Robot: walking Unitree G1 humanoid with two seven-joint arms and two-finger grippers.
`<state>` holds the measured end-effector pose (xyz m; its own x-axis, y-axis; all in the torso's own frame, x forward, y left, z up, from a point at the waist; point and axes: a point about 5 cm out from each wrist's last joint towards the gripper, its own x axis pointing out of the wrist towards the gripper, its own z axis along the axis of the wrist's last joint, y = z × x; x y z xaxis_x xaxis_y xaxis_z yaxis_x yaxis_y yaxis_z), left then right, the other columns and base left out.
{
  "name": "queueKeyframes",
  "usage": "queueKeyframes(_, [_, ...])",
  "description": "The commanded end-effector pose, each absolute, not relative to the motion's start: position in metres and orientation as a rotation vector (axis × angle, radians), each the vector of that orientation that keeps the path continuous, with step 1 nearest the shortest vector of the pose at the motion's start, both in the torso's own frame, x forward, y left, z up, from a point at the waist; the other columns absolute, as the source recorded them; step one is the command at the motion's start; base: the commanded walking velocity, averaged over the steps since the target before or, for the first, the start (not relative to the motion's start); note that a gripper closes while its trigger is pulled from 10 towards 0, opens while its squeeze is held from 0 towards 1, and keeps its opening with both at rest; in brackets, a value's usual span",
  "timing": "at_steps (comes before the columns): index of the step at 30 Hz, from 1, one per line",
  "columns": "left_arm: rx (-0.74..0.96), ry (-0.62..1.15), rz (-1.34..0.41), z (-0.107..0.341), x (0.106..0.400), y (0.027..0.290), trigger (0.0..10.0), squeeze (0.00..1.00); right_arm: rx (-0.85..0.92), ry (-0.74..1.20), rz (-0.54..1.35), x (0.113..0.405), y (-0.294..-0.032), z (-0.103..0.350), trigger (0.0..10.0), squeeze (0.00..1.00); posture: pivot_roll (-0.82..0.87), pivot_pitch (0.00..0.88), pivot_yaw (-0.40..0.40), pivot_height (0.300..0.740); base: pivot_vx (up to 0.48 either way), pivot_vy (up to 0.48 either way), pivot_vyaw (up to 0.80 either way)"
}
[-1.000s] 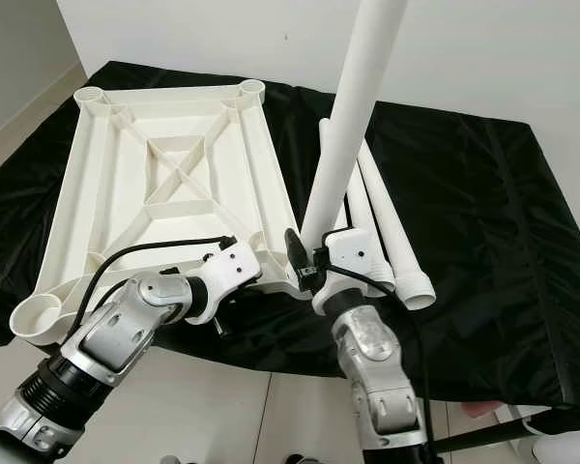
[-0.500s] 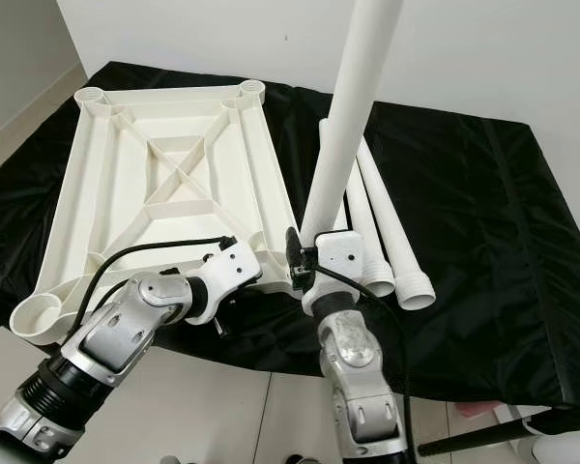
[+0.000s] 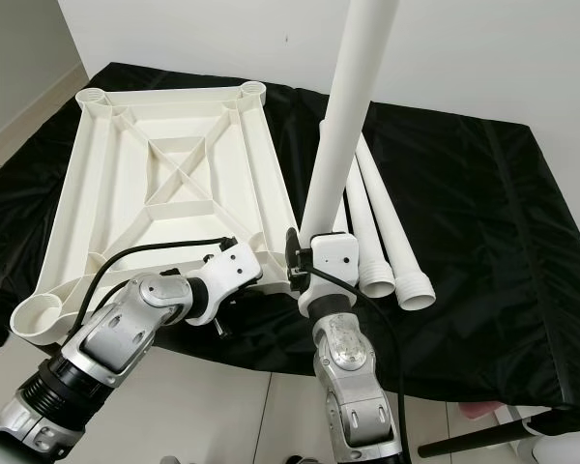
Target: Building children table
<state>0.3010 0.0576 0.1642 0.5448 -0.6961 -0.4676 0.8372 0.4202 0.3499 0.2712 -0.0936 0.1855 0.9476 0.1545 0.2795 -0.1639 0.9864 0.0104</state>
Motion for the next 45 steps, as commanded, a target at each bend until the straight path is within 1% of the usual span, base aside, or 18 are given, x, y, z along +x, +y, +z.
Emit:
queueKeyframes(1, [0.588,0.263,-1.039,0.160,0.293,0.047,10.0,0.00,0.080,-0.268,0.185,0.270,-0.084,0.183,10.0,0.00,-0.08,0.115,-0.024,0.740,0.000,0.000,0.00])
queueKeyframes(14, [0.585,0.265,-1.043,0.160,0.292,0.046,10.0,0.00,0.078,-0.263,0.160,0.274,-0.091,0.182,10.0,0.00,-0.08,0.120,-0.022,0.740,0.000,0.000,0.00])
queueKeyframes(15, [0.585,0.265,-1.043,0.160,0.292,0.046,10.0,0.00,0.077,-0.266,0.161,0.274,-0.092,0.183,10.0,0.79,-0.08,0.121,-0.021,0.740,0.000,0.000,0.00])
queueKeyframes(16, [0.585,0.265,-1.043,0.160,0.292,0.046,10.0,0.00,0.077,-0.266,0.161,0.274,-0.092,0.183,10.0,0.79,-0.08,0.121,-0.021,0.740,0.000,0.000,0.00])
queueKeyframes(17, [0.585,0.265,-1.043,0.160,0.292,0.046,10.0,0.00,0.077,-0.268,0.162,0.275,-0.092,0.183,10.0,1.00,-0.08,0.121,-0.021,0.740,0.000,0.000,0.00])
queueKeyframes(33, [0.581,0.268,-1.041,0.160,0.292,0.047,10.0,0.00,0.090,-0.294,0.240,0.279,-0.097,0.189,10.0,1.00,-0.08,0.134,-0.020,0.740,0.000,0.000,0.00])
queueKeyframes(34, [0.581,0.269,-1.040,0.160,0.292,0.047,10.0,0.00,0.087,-0.291,0.253,0.280,-0.099,0.189,10.0,0.00,-0.08,0.136,-0.020,0.740,0.000,0.000,0.00])
queueKeyframes(35, [0.579,0.269,-1.037,0.160,0.293,0.048,10.0,0.00,0.072,-0.291,0.289,0.280,-0.104,0.190,10.0,0.00,-0.09,0.140,-0.017,0.740,0.000,0.000,0.00])
queueKeyframes(41, [0.580,0.269,-1.037,0.160,0.294,0.048,10.0,0.00,0.073,-0.272,0.349,0.282,-0.116,0.189,10.0,0.00,-0.10,0.150,-0.010,0.740,0.000,0.000,0.00])
queueKeyframes(43, [0.580,0.269,-1.037,0.160,0.294,0.048,10.0,0.00,0.073,-0.272,0.349,0.282,-0.116,0.189,10.0,0.00,-0.10,0.150,-0.010,0.740,0.000,0.000,0.00])
queueKeyframes(45, [0.581,0.270,-1.039,0.160,0.295,0.048,10.0,0.00,0.059,-0.265,0.399,0.283,-0.121,0.190,10.0,0.00,-0.10,0.153,-0.009,0.740,0.000,0.000,0.00])
